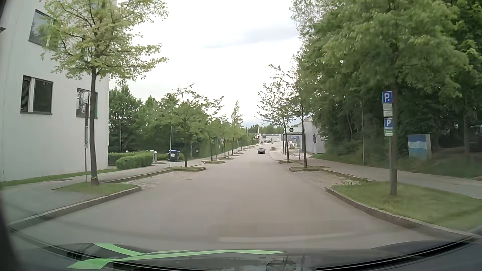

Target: Follow the waypoints while adhering to traffic rules and regulations

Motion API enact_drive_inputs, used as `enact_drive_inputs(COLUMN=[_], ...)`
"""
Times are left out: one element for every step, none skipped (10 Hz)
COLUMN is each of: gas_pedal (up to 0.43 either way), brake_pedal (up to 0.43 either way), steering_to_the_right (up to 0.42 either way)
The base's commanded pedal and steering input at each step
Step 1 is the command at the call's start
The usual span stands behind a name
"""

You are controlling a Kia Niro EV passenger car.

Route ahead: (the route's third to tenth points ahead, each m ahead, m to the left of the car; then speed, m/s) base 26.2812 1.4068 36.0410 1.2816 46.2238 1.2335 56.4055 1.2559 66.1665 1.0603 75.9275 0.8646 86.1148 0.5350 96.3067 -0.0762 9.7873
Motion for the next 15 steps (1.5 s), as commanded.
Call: enact_drive_inputs(gas_pedal=[0.008,0.000,0.000,0.000,0.000,0.000,0.000,0.000,0.000,0.000,0.000,0.000,0.000,0.000,0.000], brake_pedal=[0.000,0.000,0.000,0.000,0.000,0.000,0.000,0.000,0.000,0.000,0.000,0.000,0.000,0.000,0.000], steering_to_the_right=[-0.002,-0.002,-0.002,-0.002,-0.002,-0.002,-0.002,-0.002,-0.002,-0.002,-0.002,-0.002,-0.002,-0.002,-0.002])
